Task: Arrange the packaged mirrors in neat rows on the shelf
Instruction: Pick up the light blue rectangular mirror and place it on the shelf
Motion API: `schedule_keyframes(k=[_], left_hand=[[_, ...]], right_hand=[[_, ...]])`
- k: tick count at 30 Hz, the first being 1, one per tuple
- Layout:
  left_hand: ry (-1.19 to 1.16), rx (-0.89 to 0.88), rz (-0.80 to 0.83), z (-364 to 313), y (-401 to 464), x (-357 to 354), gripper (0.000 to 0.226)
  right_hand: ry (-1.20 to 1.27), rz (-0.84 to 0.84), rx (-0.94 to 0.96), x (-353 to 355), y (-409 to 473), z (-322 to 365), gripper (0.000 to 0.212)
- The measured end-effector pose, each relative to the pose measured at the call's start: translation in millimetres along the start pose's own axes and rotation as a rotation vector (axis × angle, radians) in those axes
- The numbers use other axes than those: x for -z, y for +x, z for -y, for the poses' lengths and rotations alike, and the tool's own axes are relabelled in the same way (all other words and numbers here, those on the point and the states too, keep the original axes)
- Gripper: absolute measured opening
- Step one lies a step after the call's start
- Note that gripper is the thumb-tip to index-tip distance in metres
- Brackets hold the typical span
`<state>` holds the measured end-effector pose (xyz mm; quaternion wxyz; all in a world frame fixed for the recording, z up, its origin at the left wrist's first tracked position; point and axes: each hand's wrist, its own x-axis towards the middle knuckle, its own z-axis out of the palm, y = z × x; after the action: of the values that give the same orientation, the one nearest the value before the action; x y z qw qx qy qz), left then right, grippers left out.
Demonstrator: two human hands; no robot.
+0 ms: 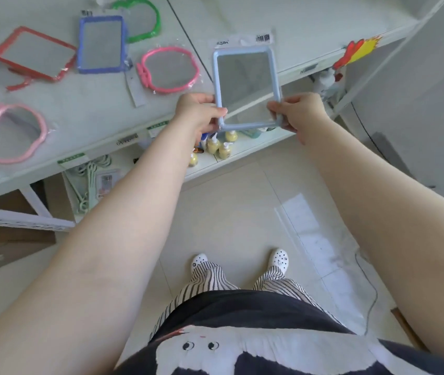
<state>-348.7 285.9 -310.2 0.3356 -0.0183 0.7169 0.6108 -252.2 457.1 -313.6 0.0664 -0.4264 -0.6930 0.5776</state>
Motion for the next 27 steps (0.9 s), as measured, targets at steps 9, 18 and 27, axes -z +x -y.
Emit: schedule_keyframes(k=[9,18,27], left_hand=[[0.06,0.029,0.055,3.5,6.8,-177.2,0.025],[0.034,-0.037,0.069,-26.0,13.4,-282.3,0.025],[0.038,-0.05,0.076,-68.2,87.1,-331.5,0.03]], right_hand=[[-0.039,-0.088,-0.037,166.2,30.8,-45.2,0.019],[0.044,-0.084,-0.043,260.3,76.9,-49.2,0.005],[0.028,-0.146,-0.047,291.0,152.8,-19.1,0.01]])
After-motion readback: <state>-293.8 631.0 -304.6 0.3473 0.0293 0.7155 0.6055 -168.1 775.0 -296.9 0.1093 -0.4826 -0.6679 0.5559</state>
